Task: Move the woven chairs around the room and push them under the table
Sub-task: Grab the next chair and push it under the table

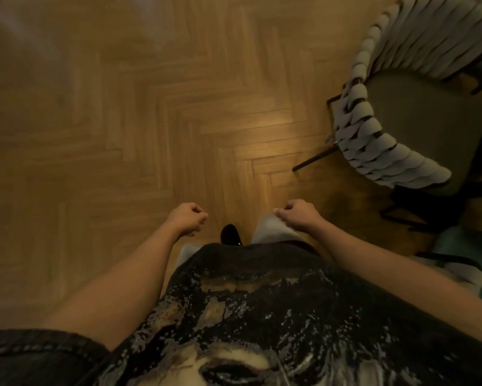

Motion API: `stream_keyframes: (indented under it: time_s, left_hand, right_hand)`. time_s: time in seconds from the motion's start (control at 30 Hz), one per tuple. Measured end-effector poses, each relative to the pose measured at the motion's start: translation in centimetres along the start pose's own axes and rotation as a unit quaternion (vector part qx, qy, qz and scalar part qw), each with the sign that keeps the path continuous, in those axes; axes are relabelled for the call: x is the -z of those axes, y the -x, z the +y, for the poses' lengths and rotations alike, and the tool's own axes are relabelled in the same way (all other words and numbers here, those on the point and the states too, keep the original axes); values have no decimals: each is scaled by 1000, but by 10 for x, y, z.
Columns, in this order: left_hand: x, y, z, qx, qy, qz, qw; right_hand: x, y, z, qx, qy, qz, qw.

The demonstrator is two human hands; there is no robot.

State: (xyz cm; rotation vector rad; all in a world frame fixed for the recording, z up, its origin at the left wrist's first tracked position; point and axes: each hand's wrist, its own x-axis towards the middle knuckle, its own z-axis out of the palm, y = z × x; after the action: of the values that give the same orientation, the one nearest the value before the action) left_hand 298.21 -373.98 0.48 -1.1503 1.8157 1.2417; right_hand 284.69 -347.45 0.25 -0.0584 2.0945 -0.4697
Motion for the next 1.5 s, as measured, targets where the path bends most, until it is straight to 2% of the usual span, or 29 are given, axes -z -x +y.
stream_keyframes:
  time_s: [0.43,0.6,0.8,0.9,0.97,1.07,1.27,1.37,1.5]
  left_hand:
    - [99,-116,169,-22,-86,-24,996]
    - [115,-159,257,-46,-115,-27,992]
    - [125,-206,363,-91,-182,-82,976]
    - [127,-230,412,-114,-212,-83,967]
    - [129,-263,484,-128,-257,-99,953]
    - [128,-273,512,-139,-286,-117,941]
    - [118,-310,635,-185,-390,-164,887]
    - [100,-321,676,-190,-432,-165,866]
    - [64,-330,722,-210,-482,-187,830]
  right_hand:
    - [97,-113,-72,-39,-87,27,995]
    - [153,-146,-93,-50,-106,47,992]
    - [219,-176,-106,-73,-151,58,984]
    - [249,-189,-117,-89,-167,62,980]
    - [286,-216,-126,-131,-206,92,965]
    - [294,-226,-127,-145,-230,85,958]
    - [336,-256,-148,-199,-357,141,902]
    - [350,-261,-150,-217,-392,152,881]
    - [363,-265,-140,-249,-454,183,836]
